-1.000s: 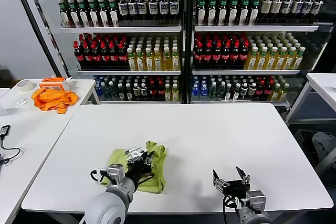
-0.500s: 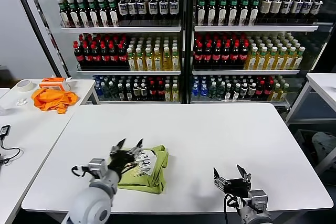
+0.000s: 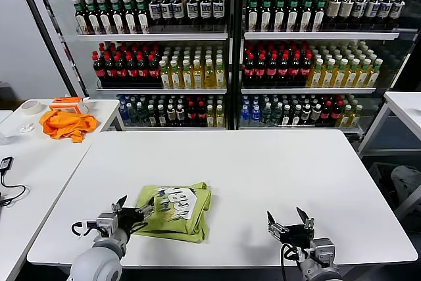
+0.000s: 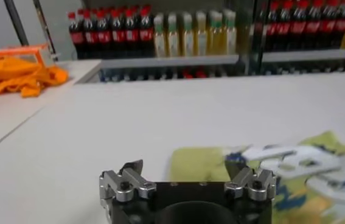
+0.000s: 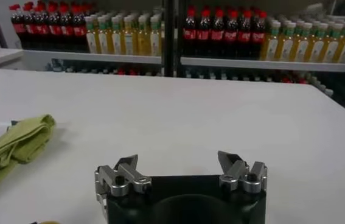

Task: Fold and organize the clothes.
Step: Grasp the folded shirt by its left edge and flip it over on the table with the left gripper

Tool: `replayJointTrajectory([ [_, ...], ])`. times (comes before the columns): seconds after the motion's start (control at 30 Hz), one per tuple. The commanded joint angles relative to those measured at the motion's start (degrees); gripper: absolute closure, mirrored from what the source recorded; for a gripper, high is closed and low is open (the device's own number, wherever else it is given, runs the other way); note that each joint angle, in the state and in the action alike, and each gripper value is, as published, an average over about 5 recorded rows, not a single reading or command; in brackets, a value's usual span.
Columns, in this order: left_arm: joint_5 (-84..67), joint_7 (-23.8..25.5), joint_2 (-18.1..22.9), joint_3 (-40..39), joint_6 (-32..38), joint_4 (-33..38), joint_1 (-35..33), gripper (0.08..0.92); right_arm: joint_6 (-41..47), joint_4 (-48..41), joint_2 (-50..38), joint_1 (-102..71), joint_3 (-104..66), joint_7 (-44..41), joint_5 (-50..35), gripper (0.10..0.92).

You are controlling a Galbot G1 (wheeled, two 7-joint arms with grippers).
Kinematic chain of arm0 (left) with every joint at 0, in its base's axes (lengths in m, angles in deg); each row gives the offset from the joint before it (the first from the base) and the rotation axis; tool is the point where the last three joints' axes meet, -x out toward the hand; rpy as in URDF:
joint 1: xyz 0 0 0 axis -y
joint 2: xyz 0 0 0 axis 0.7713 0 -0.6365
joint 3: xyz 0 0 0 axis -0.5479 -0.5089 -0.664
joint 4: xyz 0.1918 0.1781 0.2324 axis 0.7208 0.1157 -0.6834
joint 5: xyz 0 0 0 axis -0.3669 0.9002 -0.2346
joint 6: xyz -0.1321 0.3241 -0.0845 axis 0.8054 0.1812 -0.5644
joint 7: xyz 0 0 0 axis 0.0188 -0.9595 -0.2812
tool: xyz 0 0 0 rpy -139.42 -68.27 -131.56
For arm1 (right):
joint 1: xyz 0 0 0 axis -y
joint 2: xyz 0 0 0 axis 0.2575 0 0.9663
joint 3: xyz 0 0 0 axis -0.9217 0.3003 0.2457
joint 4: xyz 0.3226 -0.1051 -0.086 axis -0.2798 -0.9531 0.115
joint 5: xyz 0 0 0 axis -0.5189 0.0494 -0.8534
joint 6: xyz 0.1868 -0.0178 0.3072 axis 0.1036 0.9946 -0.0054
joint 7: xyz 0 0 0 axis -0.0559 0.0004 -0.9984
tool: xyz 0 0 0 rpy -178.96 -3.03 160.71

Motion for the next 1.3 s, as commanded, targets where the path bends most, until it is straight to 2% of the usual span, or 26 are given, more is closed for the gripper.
replayJointTrajectory([
  [0.03, 1.0, 1.5, 0.5, 0.9, -1.1, -3.6, -0.9, 0.177, 0.0, 0.1, -0.1, 0.1, -0.2, 0.0, -0.1, 0.203],
  [0.2, -1.6, 1.8, 0.8, 0.8, -0.7, -4.8, -0.1, 0.177, 0.0, 0.3, -0.4, 0.1, -0.6, 0.2, -0.2, 0.203],
  [0.3, -3.0, 2.3, 0.8, 0.8, -0.6, -4.9, 0.0, 0.209, 0.1, 0.4, -0.5, 0.1, -0.9, 0.2, -0.4, 0.203],
  [0.7, -4.0, 5.5, 1.1, 0.6, 2.9, -5.9, 0.0, 0.544, 0.5, 0.4, -0.2, 0.2, -0.8, -0.4, -0.8, 0.203],
  [0.87, -2.5, 5.9, -0.3, 2.2, 3.0, -3.9, 0.0, 0.691, 0.6, 0.7, -0.6, 0.7, -1.1, -0.6, -1.4, 0.203],
  [1.07, -0.3, 6.2, -4.9, 9.1, -0.8, 4.9, -1.1, 0.858, 0.7, 0.7, -0.8, 1.0, -1.2, -1.1, -1.9, 0.203],
  [1.17, 0.7, 6.4, -9.2, 15.4, -2.1, 8.9, -2.3, 0.892, 0.7, 0.5, -1.0, 1.4, -1.1, -1.1, -2.0, 0.203],
  [1.3, 2.2, 8.0, -16.0, 26.3, -2.3, 9.7, -5.6, 0.891, 0.7, 0.3, -1.1, 2.0, -0.5, -1.1, -2.0, 0.203],
])
